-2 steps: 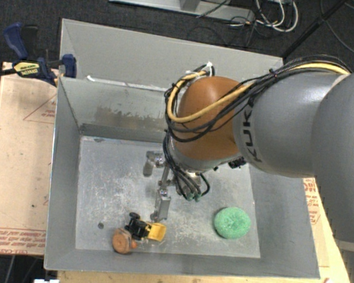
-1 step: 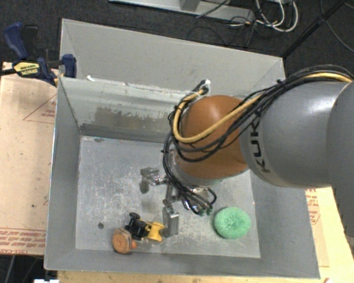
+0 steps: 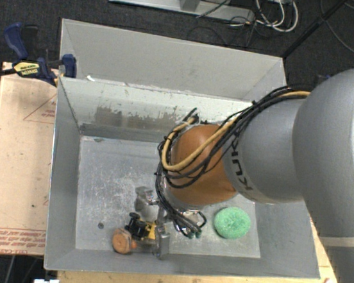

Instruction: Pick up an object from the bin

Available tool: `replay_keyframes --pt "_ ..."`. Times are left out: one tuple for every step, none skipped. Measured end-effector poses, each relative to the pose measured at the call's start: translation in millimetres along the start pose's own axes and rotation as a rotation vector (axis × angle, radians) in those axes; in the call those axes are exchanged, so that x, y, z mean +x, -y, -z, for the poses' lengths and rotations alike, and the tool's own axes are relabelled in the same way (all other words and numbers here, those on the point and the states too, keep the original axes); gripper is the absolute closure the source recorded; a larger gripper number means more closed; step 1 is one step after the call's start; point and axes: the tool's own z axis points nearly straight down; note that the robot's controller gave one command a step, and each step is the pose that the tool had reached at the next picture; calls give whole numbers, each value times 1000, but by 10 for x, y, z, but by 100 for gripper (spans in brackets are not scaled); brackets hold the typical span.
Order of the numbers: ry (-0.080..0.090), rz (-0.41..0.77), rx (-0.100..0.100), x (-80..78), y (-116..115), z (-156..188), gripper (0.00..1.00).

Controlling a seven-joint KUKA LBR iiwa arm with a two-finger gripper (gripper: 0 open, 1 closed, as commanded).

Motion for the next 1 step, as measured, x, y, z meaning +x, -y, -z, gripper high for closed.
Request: replay_keyframes --pt "0 221 0 -62 -12 -12 100"
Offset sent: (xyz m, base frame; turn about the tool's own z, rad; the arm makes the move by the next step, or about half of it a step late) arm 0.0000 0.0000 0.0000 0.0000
